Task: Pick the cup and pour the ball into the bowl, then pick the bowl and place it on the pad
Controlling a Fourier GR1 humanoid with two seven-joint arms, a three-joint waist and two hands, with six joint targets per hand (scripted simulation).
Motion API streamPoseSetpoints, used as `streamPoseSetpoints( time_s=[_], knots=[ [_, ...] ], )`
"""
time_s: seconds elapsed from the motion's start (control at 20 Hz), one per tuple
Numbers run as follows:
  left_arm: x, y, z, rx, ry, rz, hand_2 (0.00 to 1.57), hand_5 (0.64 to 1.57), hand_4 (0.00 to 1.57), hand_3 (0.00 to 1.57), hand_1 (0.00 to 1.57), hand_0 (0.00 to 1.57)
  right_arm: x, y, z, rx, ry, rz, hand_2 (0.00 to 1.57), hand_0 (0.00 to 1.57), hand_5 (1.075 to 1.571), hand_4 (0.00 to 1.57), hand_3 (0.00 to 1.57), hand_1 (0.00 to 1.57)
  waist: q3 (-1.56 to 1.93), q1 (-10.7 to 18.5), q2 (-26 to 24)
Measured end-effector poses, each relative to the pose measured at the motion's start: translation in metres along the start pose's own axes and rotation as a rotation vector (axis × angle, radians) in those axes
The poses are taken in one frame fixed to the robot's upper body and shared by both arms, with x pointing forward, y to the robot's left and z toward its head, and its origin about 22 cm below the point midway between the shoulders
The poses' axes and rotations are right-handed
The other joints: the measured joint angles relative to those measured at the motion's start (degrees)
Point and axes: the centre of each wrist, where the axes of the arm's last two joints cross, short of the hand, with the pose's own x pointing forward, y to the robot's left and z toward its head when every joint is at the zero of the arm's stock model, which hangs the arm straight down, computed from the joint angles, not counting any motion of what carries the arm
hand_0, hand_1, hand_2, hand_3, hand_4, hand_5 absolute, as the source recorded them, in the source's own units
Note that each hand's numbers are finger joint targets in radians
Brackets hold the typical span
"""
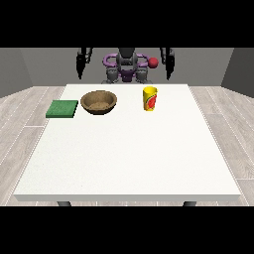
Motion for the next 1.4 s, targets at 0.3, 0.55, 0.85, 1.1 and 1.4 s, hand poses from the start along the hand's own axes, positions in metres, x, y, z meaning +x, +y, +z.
streamPoseSetpoints(
  time_s=[0.3,0.55,0.85,1.1,1.4],
  knots=[
    [0.019,0.007,-0.001,0.003,-0.011,-0.021,0.00,1.557,0.00,0.00,0.00,0.00,0.019,-0.009,-0.001,-0.001,-0.011,0.021,0.00,0.00,1.569,0.00,0.00,0.00,0.52,-0.02,-10.29],
    [0.051,0.022,-0.014,0.053,-0.050,0.084,0.00,1.552,0.00,0.00,0.00,0.00,0.038,-0.064,-0.002,0.015,-0.024,-0.050,0.00,0.00,1.570,0.00,0.00,0.00,0.84,-0.38,-10.41],
    [0.058,0.048,-0.017,0.090,-0.122,0.107,0.00,1.542,0.00,0.00,0.00,0.00,0.047,-0.088,0.002,0.025,-0.091,-0.087,0.00,0.00,1.570,0.00,0.00,0.00,0.92,-0.75,-5.74],
    [0.049,0.055,-0.028,0.102,-0.192,0.100,0.00,1.529,0.00,0.00,0.00,0.00,0.047,-0.084,-0.005,0.035,-0.151,-0.090,0.00,0.00,1.570,0.00,0.00,0.00,0.93,-1.15,-0.93],
    [0.013,0.047,-0.035,0.116,-0.265,0.089,0.00,1.527,0.00,0.00,0.00,0.00,0.042,-0.077,-0.013,0.047,-0.217,-0.093,0.00,0.00,1.571,0.00,0.00,0.00,0.94,-1.87,4.05]
  ],
)
